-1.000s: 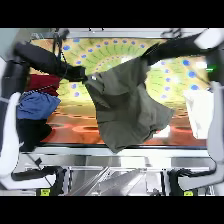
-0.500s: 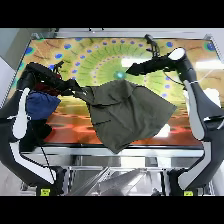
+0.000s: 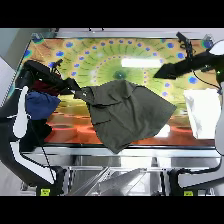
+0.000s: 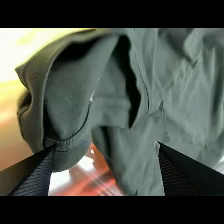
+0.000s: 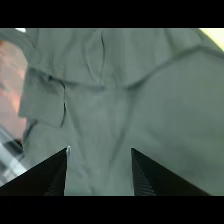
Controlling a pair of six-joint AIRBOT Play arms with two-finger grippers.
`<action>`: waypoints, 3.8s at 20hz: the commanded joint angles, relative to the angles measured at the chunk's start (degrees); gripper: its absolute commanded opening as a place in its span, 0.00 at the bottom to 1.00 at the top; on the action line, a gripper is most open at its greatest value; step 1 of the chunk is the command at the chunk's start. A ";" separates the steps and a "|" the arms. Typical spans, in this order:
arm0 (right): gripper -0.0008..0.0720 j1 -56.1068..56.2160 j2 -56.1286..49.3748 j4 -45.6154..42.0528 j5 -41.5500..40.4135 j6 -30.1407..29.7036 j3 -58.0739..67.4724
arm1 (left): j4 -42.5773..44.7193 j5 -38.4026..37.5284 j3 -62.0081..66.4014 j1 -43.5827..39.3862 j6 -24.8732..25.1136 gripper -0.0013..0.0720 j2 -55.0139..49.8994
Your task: Fold the shirts.
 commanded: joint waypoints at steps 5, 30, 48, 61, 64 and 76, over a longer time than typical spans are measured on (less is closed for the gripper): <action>0.61 -11.37 20.55 -5.33 -2.49 -0.35 -37.22 | 2.99 -3.69 -10.45 -0.66 1.01 0.98 6.54; 0.62 -2.93 34.27 9.25 -36.15 1.05 -81.29 | 2.78 -14.45 -10.43 1.14 -0.17 0.98 4.20; 0.05 1.70 24.28 30.12 -37.53 -19.23 -72.00 | 0.33 -10.21 -4.79 -4.33 0.33 0.05 -0.09; 0.05 -27.67 43.76 33.92 -7.21 -13.75 -20.59 | -31.93 -3.80 10.88 6.75 -3.32 0.05 34.82; 0.05 -30.97 48.06 31.41 -7.54 -13.68 -14.25 | -28.41 -9.84 7.28 10.93 -1.68 0.05 47.34; 0.05 -4.94 25.57 5.68 -8.46 -10.88 -22.86 | -23.91 -15.02 -50.21 12.74 3.52 0.05 54.58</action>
